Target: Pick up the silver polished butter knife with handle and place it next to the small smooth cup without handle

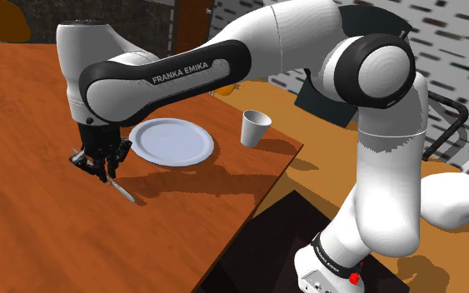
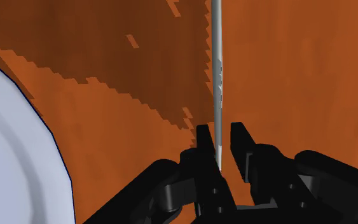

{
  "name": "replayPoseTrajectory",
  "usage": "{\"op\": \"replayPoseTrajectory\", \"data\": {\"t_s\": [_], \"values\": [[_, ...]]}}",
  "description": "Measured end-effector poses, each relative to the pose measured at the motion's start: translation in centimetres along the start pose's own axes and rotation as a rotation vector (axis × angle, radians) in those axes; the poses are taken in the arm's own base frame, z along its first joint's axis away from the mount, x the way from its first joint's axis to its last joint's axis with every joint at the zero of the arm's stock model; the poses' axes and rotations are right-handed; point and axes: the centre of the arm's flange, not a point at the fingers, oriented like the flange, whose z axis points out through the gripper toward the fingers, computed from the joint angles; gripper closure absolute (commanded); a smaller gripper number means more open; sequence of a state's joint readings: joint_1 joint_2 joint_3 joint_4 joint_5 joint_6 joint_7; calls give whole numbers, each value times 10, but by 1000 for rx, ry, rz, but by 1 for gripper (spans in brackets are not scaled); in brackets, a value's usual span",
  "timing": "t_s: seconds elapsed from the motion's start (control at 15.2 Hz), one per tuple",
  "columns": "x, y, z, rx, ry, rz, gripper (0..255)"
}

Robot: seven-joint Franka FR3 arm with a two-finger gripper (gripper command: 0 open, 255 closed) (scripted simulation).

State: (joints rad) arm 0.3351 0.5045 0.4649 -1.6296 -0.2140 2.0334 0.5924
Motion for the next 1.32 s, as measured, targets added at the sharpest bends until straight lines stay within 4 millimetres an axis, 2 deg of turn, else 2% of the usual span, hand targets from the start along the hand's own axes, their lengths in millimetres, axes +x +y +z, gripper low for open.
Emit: {"op": "replayPoseTrajectory", "data": {"t_s": [0.53, 1.32], "values": [[0, 0, -2, 0, 0, 0, 255], [-4, 0, -63, 0, 0, 0, 255]]}}
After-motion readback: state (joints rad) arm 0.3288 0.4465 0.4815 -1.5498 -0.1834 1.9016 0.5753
